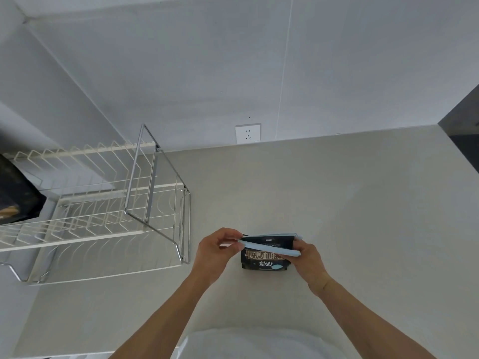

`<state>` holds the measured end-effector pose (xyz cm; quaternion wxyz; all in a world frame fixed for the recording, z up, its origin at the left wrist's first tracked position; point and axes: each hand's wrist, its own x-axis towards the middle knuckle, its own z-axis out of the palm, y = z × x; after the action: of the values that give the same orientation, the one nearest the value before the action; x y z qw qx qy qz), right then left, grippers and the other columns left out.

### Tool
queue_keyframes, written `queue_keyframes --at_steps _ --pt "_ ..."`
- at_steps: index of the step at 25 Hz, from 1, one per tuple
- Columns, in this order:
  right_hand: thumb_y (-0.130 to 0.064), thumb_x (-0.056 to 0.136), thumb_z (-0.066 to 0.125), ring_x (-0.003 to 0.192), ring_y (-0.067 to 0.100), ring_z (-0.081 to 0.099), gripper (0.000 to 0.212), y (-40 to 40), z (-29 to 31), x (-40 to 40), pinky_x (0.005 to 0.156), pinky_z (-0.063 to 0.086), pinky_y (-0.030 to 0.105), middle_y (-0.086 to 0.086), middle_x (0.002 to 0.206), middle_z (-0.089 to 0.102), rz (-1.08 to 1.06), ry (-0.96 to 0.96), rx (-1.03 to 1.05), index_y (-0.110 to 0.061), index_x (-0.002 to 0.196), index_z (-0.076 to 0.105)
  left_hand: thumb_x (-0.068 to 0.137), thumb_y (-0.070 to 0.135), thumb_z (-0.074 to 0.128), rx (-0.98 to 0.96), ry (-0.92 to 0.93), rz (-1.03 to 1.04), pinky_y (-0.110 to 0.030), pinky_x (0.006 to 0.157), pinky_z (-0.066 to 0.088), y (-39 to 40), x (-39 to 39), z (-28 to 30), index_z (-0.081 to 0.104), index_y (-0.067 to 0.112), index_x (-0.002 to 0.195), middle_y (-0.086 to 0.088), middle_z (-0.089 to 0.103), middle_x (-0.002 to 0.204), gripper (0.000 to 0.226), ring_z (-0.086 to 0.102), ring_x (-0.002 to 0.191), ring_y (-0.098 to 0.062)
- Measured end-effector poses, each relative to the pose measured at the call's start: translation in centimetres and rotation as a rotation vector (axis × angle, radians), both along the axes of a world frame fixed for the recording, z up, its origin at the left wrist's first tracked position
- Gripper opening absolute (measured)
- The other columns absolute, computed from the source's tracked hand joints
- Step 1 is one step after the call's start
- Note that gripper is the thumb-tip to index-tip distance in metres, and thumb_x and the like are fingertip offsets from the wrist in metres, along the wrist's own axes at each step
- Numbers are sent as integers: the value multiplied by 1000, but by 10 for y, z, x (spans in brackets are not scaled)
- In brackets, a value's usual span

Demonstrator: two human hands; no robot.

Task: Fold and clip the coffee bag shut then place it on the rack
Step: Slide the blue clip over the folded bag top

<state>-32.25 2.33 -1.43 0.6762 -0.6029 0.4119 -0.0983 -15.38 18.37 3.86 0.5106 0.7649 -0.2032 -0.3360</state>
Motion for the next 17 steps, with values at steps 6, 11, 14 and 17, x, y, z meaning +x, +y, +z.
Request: queue_keyframes --at_steps 6,11,14,17 --pt "0 78 76 69 -4 69 24 -1 -3 0 57 51 9 5 95 72 -35 -4 36 -17 95 73 77 4 78 -66 87 64 -20 72 57 -4 -5 -8 75 27 81 4 77 89 24 71 88 -15" --pt "-5 76 79 72 6 72 27 1 -2 -2 56 53 13 -1 84 76 -76 5 36 -18 98 73 77 6 78 -53 75 42 -20 71 58 -9 -8 -9 74 31 84 8 77 89 26 71 88 -13" --pt "-2 78 76 70 1 70 25 1 -2 -2 56 52 11 -6 83 74 -58 0 9 -23 89 72 74 13 81 26 5 -80 -17 72 57 -12 -5 -5 74 39 89 15 76 90 30 69 87 -7" --pt "-4 80 75 67 2 71 20 0 -2 -1 55 52 11 -6 82 74 -48 24 1 -18 94 71 74 22 81 115 -148 -255 -11 77 50 -25 -4 5 71 38 100 22 71 96 32 63 91 5"
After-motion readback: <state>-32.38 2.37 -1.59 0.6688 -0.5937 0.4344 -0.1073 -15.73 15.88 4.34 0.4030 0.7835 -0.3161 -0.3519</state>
